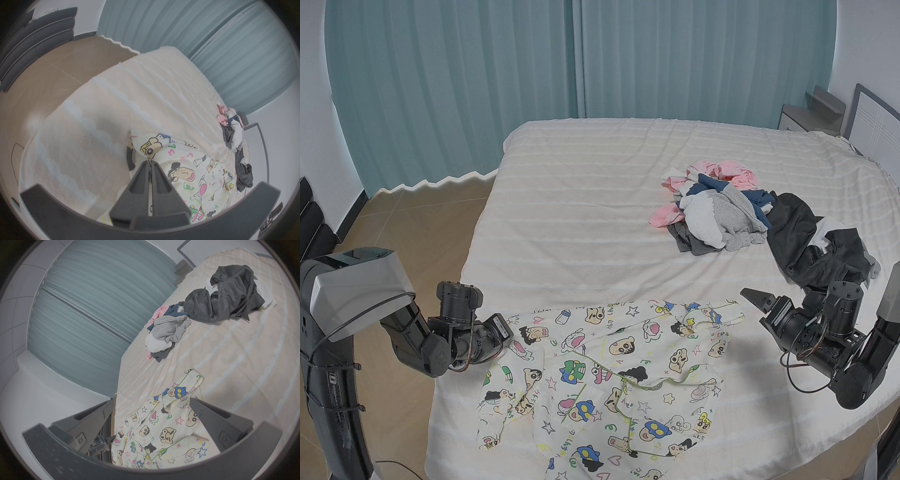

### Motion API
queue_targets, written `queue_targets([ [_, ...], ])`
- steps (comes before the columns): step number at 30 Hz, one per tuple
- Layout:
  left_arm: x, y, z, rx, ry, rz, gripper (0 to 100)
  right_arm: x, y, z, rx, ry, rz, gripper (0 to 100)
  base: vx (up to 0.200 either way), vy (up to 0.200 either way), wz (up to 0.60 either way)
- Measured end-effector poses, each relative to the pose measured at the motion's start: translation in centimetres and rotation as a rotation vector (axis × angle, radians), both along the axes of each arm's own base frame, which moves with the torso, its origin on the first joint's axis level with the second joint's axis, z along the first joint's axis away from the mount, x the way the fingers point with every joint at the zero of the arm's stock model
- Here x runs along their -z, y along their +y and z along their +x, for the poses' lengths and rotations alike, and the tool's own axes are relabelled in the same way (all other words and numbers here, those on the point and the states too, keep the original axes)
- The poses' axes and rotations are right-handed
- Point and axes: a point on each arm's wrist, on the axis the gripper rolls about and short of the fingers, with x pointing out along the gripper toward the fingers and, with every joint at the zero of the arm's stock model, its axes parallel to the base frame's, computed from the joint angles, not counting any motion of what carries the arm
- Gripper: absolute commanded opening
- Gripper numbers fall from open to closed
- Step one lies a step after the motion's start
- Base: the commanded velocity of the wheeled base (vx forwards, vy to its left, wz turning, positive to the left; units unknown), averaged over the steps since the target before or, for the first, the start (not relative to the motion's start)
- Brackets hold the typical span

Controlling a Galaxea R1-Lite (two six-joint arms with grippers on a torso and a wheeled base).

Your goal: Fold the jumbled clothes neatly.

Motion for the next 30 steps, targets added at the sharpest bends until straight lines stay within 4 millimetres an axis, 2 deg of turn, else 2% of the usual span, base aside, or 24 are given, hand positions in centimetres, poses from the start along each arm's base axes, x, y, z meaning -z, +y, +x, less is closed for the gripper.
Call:
queue_targets([
  [17, -3.8, 0.7, 2.1, 0.05, -0.284, 0.108, 0, 0.0, 0.0, -0.2, -0.002, -0.006, 0.001, 100, 0.0, 0.0, 0.0],
  [25, -5.5, 1.4, 4.2, 0.046, -0.38, 0.139, 0, 0.0, 0.0, -0.2, -0.002, -0.005, 0.001, 100, 0.0, 0.0, 0.0],
  [30, -6.7, 1.3, 6.3, 0.036, -0.459, 0.134, 0, 0.1, 0.0, -0.2, -0.003, -0.004, 0.001, 100, 0.0, 0.0, 0.0],
])
